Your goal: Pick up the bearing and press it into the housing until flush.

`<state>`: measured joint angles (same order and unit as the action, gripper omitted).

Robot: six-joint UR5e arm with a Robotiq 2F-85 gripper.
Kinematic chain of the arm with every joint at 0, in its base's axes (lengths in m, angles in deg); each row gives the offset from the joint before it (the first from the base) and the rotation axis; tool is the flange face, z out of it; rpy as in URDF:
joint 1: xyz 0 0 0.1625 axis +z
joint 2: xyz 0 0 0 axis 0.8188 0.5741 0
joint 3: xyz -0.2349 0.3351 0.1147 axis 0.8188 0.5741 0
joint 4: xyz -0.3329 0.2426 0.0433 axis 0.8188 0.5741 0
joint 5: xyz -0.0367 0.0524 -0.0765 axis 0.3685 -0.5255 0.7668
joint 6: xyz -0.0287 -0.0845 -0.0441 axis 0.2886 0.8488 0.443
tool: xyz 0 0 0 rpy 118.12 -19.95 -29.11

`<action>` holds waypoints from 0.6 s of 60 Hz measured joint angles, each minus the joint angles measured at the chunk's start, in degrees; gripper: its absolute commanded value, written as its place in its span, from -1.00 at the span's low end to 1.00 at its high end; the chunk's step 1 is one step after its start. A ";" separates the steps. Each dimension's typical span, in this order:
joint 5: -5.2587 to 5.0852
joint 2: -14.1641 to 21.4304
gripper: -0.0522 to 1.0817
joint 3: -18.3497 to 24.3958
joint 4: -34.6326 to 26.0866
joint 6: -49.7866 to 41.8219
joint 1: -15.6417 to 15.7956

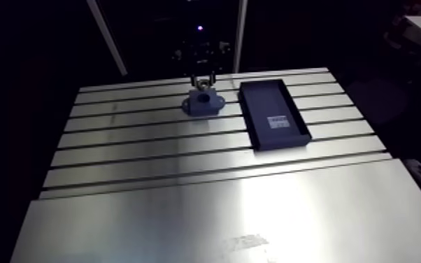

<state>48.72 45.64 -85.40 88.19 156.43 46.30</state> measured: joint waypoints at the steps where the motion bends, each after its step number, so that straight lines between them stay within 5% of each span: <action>1: -0.02 -0.05 0.50 -0.01 0.03 0.01 0.01; 36: -0.13 -2.05 0.50 -0.11 0.27 0.17 0.22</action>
<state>48.59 43.59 -85.52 88.46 156.60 46.51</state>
